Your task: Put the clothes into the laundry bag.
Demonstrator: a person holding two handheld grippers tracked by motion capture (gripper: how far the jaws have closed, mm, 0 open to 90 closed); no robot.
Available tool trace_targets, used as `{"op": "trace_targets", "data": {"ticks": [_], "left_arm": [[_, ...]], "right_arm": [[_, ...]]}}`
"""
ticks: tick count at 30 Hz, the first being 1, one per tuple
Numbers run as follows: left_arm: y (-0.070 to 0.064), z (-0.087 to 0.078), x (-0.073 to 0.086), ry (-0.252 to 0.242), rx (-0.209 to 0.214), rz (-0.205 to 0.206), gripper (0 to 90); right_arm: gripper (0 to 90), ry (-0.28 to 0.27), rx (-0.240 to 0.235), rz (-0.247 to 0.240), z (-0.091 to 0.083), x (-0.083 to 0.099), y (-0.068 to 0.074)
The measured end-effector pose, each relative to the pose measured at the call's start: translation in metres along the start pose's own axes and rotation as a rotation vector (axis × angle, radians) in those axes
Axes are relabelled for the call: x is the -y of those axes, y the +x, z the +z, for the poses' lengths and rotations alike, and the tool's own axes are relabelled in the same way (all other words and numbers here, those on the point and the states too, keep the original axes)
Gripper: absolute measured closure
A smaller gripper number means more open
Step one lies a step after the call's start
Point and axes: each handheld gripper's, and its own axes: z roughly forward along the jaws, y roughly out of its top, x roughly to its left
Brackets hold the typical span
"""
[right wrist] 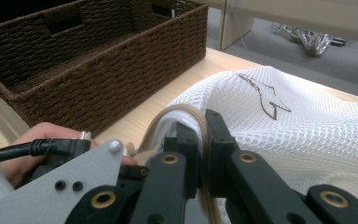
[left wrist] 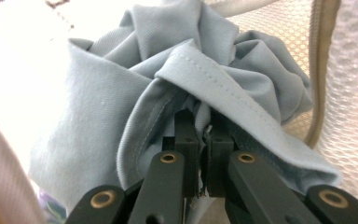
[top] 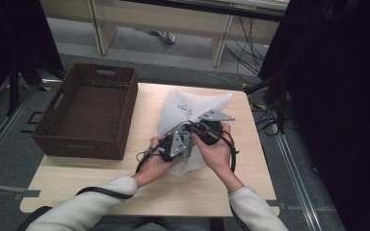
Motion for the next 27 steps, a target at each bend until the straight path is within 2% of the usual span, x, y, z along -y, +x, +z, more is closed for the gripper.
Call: {"op": "trace_targets", "data": {"ticks": [2,3,4,6,9,12,15,17,18,19,20,21,22,23,24,27], "left_arm": [[-0.002,0.004,-0.001,-0.001,0.012,0.015,85.5],[-0.003,0.005,0.0,0.0,-0.006,0.016,85.4],[-0.004,0.008,0.001,0.004,-0.008,0.016,85.2],[-0.005,0.013,0.003,0.016,0.023,0.016,85.0],[-0.004,0.017,0.004,0.035,0.026,0.028,84.3],[-0.003,0.02,0.004,0.046,0.029,0.019,83.0],[-0.001,0.017,0.002,0.067,0.062,0.021,76.6],[-0.001,0.011,0.001,0.068,0.083,0.014,67.9],[0.001,0.004,0.001,0.063,0.071,0.018,61.5],[0.002,-0.002,0.001,0.07,0.104,0.018,56.0],[0.002,-0.008,0.002,0.072,0.117,0.002,52.6],[0.004,-0.015,0.003,0.074,0.128,0.005,49.7],[0.006,-0.021,0.003,0.072,0.125,-0.001,47.6],[0.007,-0.028,0.005,0.06,0.135,-0.027,46.5],[0.01,-0.036,0.007,0.068,0.14,-0.02,46.1],[0.014,-0.051,0.014,0.08,0.149,-0.032,46.0]], "right_arm": [[87.2,-0.01,0.007,0.002,0.0,0.0,0.001],[87.2,-0.014,0.005,-0.014,0.0,0.0,-0.001],[87.2,-0.012,0.006,-0.007,0.0,0.0,-0.001],[87.2,0.015,-0.006,-0.002,-0.002,0.0,-0.001],[87.2,0.017,-0.011,-0.002,-0.002,0.0,-0.001],[87.2,0.019,-0.008,0.002,-0.002,-0.001,0.0],[87.2,0.009,-0.012,-0.011,-0.002,-0.001,-0.002],[87.2,0.002,0.004,0.006,-0.003,0.0,-0.002],[87.2,-0.005,0.004,0.016,-0.002,0.0,-0.002],[87.2,0.013,-0.003,0.009,-0.004,-0.001,-0.004],[87.2,0.004,-0.004,-0.007,-0.003,-0.001,-0.006],[87.2,0.009,-0.002,0.01,-0.004,-0.001,-0.005],[87.1,0.008,-0.003,0.011,-0.004,-0.001,-0.005],[87.1,0.008,-0.002,0.009,-0.004,-0.001,-0.004],[87.1,0.012,-0.005,0.008,-0.004,-0.001,-0.004],[87.2,0.001,0.003,0.018,-0.002,0.0,-0.001]]}}
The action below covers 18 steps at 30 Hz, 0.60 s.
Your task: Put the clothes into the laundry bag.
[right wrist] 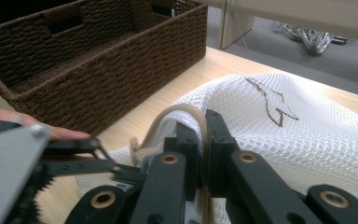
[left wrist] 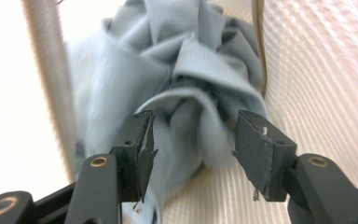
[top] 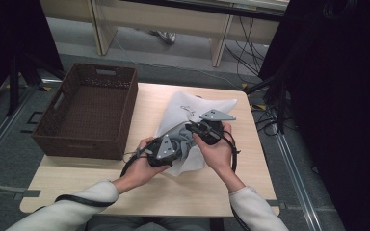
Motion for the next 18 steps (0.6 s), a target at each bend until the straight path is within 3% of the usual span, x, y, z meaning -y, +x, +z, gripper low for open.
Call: {"op": "trace_targets", "data": {"ticks": [3,5,7,8,10,13,14,18], "left_arm": [[0.003,-0.005,0.01,0.045,0.005,0.008,46.6],[0.004,-0.003,0.015,0.057,0.009,-0.021,47.7],[0.007,-0.001,0.019,0.095,-0.007,-0.024,51.4],[0.006,-0.001,0.019,0.099,-0.012,-0.034,55.0],[0.002,-0.005,0.017,0.101,0.02,-0.028,58.5],[-0.003,-0.013,0.016,0.097,0.024,-0.018,58.7],[-0.003,-0.016,0.016,0.102,0.021,-0.021,58.6],[0.004,-0.02,0.02,0.109,-0.069,-0.027,56.7]], "right_arm": [[87.1,0.021,-0.009,-0.014,-0.001,0.0,0.0],[87.1,0.021,-0.012,-0.018,0.0,0.0,0.001],[87.1,0.015,-0.006,-0.009,0.001,0.001,0.002],[87.1,0.013,-0.008,-0.015,0.001,0.001,0.002],[87.1,0.012,-0.01,-0.014,0.001,0.001,0.001],[87.2,0.021,-0.012,-0.027,0.0,0.0,-0.003],[87.1,0.008,-0.004,-0.011,0.001,0.001,-0.002],[87.1,0.006,-0.008,-0.024,0.0,0.0,-0.003]]}}
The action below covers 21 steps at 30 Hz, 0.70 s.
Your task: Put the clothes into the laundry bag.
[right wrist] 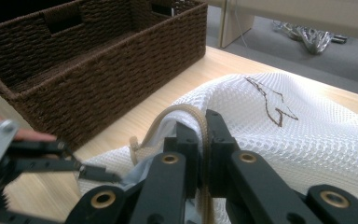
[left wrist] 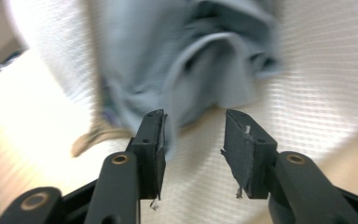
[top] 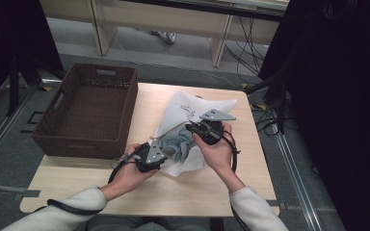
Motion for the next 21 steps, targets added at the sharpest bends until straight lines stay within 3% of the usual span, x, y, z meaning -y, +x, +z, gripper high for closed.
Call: {"op": "trace_targets", "data": {"ticks": [3,6,9,13,16,19,20,21], "left_arm": [[0.005,0.012,0.001,0.017,-0.008,-0.005,55.3],[0.005,0.029,0.001,0.037,-0.009,-0.019,59.3],[0.002,0.042,-0.003,0.051,-0.004,-0.013,69.4],[-0.003,0.051,-0.011,0.052,0.02,-0.055,85.5],[-0.007,0.055,-0.016,-0.009,0.014,-0.078,87.5],[-0.01,0.053,-0.025,-0.074,0.0,-0.067,87.6],[-0.011,0.053,-0.027,-0.096,-0.004,-0.076,87.6],[-0.015,0.056,-0.03,-0.163,-0.02,-0.116,87.5]], "right_arm": [[87.1,0.013,-0.002,0.009,-0.001,0.0,0.003],[87.1,0.002,0.003,0.011,0.002,0.001,0.005],[87.1,0.022,-0.009,0.003,0.003,0.002,0.004],[87.1,0.021,-0.014,0.0,0.003,0.002,0.003],[87.1,0.017,-0.014,0.001,0.002,0.001,0.004],[87.1,0.015,-0.014,-0.007,0.001,0.001,0.005],[87.2,0.016,-0.018,0.0,0.001,0.0,0.006],[87.1,0.002,-0.012,0.003,0.003,0.001,0.007]]}}
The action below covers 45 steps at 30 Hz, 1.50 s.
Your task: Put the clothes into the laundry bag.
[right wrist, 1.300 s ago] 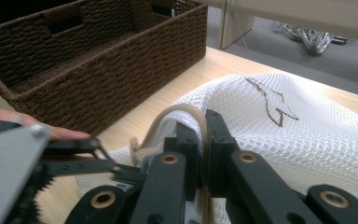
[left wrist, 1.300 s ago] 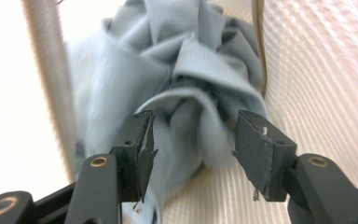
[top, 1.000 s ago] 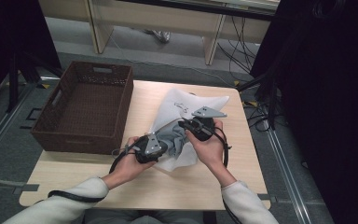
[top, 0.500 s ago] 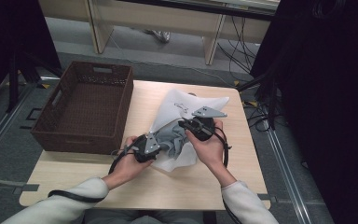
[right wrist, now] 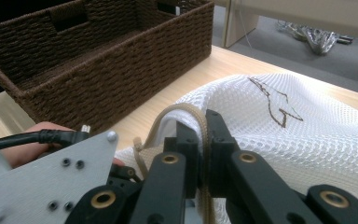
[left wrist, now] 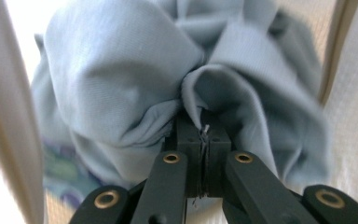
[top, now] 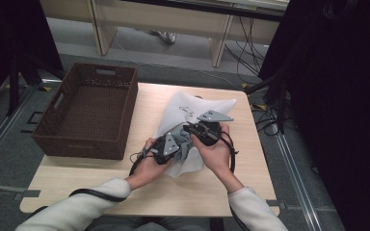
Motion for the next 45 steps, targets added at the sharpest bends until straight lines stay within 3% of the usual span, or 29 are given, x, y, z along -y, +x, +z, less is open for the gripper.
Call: {"op": "trace_targets", "data": {"ticks": [2,3,6,13,18,20,21,24,28,29,30,31,33,36,37,39,40,42,43,44,45], "left_arm": [[0.001,0.001,-0.003,0.007,0.004,0.058,87.3],[-0.001,0.004,-0.003,-0.014,0.001,0.029,87.1],[-0.003,0.011,-0.001,-0.041,-0.009,0.015,86.5],[-0.003,0.017,-0.004,-0.054,-0.052,0.021,85.5],[-0.003,0.017,-0.009,-0.067,-0.073,0.028,85.2],[-0.004,0.019,-0.011,-0.089,-0.086,0.006,84.9],[-0.002,0.018,-0.012,-0.06,-0.088,0.038,84.8],[-0.002,0.021,-0.012,-0.042,-0.097,0.052,83.3],[-0.004,0.02,-0.011,-0.027,-0.078,0.074,77.9],[-0.005,0.017,-0.011,-0.024,-0.066,0.076,75.3],[-0.005,0.015,-0.01,-0.018,-0.053,0.083,70.7],[-0.005,0.012,-0.009,-0.028,-0.025,0.089,65.7],[-0.006,0.003,-0.008,-0.016,-0.001,0.117,56.8],[-0.007,-0.013,-0.005,-0.001,0.04,0.133,49.9],[-0.009,-0.017,-0.004,-0.027,0.053,0.106,49.8],[-0.009,-0.022,-0.003,-0.008,0.072,0.113,49.4],[-0.011,-0.022,-0.002,-0.014,0.082,0.096,49.5],[-0.011,-0.018,-0.001,0.029,0.095,0.137,49.7],[-0.012,-0.013,0.0,0.042,0.094,0.139,50.0],[-0.011,-0.009,0.0,0.054,0.091,0.142,50.3],[-0.011,-0.006,0.001,0.06,0.094,0.129,51.8]], "right_arm": [[87.1,0.013,-0.005,-0.002,0.0,0.001,0.0],[87.1,0.014,-0.006,0.001,0.001,0.001,0.001],[87.2,0.01,-0.002,-0.017,0.001,0.001,-0.002],[87.2,-0.021,0.007,-0.009,0.002,0.001,-0.001],[87.3,-0.006,-0.018,0.007,0.0,0.0,-0.001],[87.3,0.0,-0.015,0.0,-0.001,0.0,-0.001],[87.3,0.0,-0.015,0.002,-0.001,0.0,-0.001],[87.2,0.004,-0.014,0.02,-0.002,-0.001,0.0],[87.2,-0.013,-0.011,0.0,-0.002,-0.001,-0.004],[87.2,0.005,-0.015,0.022,-0.003,-0.001,-0.004],[87.2,-0.011,-0.003,0.022,-0.002,0.0,-0.005],[87.2,-0.024,0.004,0.011,-0.001,0.0,-0.006],[87.2,0.007,-0.004,0.026,-0.003,0.0,-0.007],[87.2,0.004,-0.005,0.011,-0.003,-0.001,-0.008],[87.2,0.011,-0.001,0.032,-0.003,0.0,-0.006],[87.2,0.007,-0.005,0.009,-0.003,-0.001,-0.007],[87.2,0.01,-0.009,0.023,-0.002,-0.001,-0.006],[87.2,-0.01,0.0,0.029,0.0,0.0,-0.005],[87.2,-0.006,-0.002,0.034,-0.001,0.0,-0.004],[87.2,0.001,0.008,-0.007,-0.001,0.0,-0.007],[87.2,0.007,0.0,-0.004,-0.002,0.0,-0.007]]}}
